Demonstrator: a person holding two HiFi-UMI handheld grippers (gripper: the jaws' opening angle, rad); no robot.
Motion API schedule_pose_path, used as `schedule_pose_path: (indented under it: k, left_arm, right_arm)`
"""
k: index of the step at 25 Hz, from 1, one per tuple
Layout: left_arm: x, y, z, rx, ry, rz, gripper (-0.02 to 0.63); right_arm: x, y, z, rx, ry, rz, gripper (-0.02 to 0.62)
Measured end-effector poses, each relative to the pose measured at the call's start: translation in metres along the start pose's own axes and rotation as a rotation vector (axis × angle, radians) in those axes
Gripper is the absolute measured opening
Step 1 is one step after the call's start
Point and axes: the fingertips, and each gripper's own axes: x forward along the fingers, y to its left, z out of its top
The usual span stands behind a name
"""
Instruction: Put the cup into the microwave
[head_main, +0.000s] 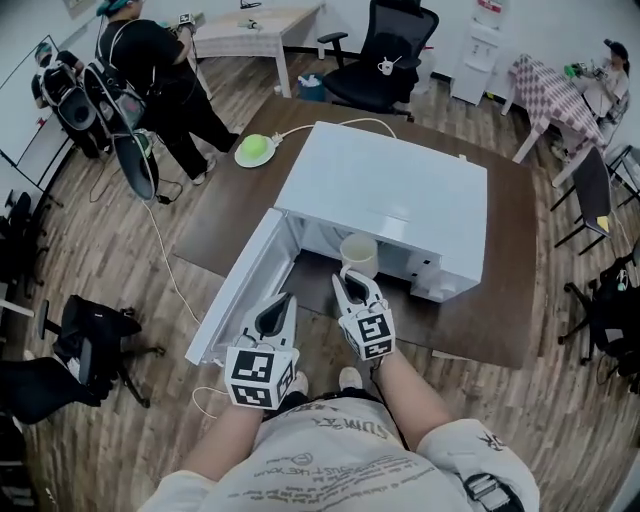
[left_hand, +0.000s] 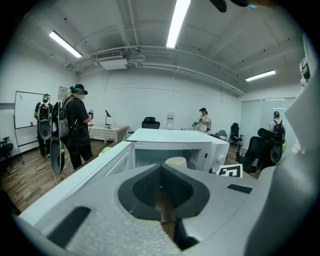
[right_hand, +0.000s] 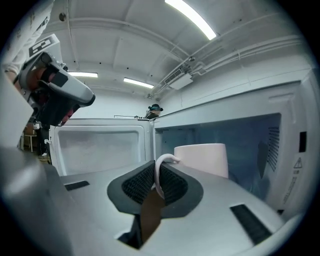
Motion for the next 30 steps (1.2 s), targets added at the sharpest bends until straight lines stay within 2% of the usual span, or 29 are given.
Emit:
schedule_pose_path:
  k: [7, 14, 18, 23, 29, 30]
  left_arm:
    - [-0.008, 0.02, -0.007, -0.019, 0.026, 0.099, 0.014]
    - [-0.009, 0.016, -0.011, -0.035, 0.035, 0.171, 0.014]
    - [-0.007, 0.014, -0.014, -0.03, 0.035, 0.191, 0.014]
    - [-0.005, 0.007, -0.009, -0.026, 0.021, 0.203, 0.014]
    - [0.003, -0.001, -0.007, -0.021, 0.021, 0.19, 0.014]
    - [0.004, -0.002, -0.008, -0.022, 0.021, 0.186, 0.014]
  right_arm:
    - [0.041, -0.009, 0.004, 0.003, 0.004, 0.068, 0.037]
    - [0.064, -0.034, 0.005, 0.022, -0.005, 0.095, 0.037]
    - [0.074, -0.042, 0.005, 0.015, -0.004, 0.096, 0.037]
    - [0.076, -0.05, -0.014, 0.017, 0.032, 0.094, 0.038]
    - [0.069, -0.062, -0.025, 0.062, 0.062, 0.044, 0.041]
    - [0.068, -0.063, -0.029, 0.064, 0.074, 0.034, 0.067]
